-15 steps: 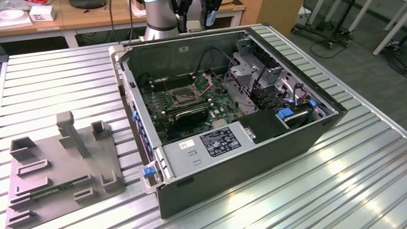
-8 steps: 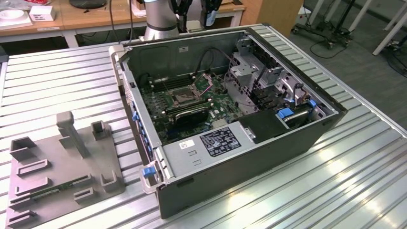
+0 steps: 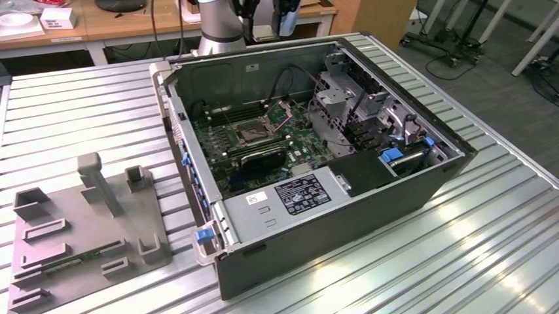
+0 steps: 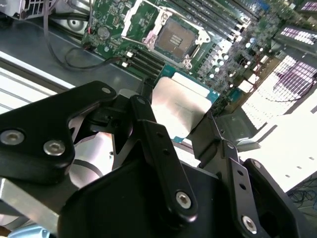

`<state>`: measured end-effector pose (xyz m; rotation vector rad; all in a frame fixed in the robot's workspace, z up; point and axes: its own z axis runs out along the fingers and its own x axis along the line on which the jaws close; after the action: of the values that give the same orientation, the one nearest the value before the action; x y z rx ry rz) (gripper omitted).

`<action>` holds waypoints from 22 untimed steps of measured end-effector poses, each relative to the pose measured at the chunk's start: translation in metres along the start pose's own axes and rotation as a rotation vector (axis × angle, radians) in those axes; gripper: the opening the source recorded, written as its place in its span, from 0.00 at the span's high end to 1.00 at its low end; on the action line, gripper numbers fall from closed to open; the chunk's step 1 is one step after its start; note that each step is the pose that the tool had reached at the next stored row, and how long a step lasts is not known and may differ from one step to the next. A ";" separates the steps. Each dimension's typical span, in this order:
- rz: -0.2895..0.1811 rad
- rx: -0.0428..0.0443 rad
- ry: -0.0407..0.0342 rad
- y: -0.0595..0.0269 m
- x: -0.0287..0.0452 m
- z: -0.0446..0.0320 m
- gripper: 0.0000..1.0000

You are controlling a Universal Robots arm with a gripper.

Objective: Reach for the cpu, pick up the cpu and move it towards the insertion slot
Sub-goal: 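Pick up the cpu and move it towards the insertion slot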

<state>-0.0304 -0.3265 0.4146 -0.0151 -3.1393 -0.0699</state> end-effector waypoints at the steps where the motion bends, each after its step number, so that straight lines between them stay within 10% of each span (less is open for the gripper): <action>1: 0.000 -0.0001 -0.0005 0.0019 0.0000 0.0005 0.45; 15: -0.001 -0.0002 -0.0255 0.0249 0.0078 0.0123 0.45; 22: 0.000 -0.0002 -0.0259 0.0257 0.0112 0.0133 0.45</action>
<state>-0.0414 -0.3001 0.4024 -0.0169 -3.1652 -0.0706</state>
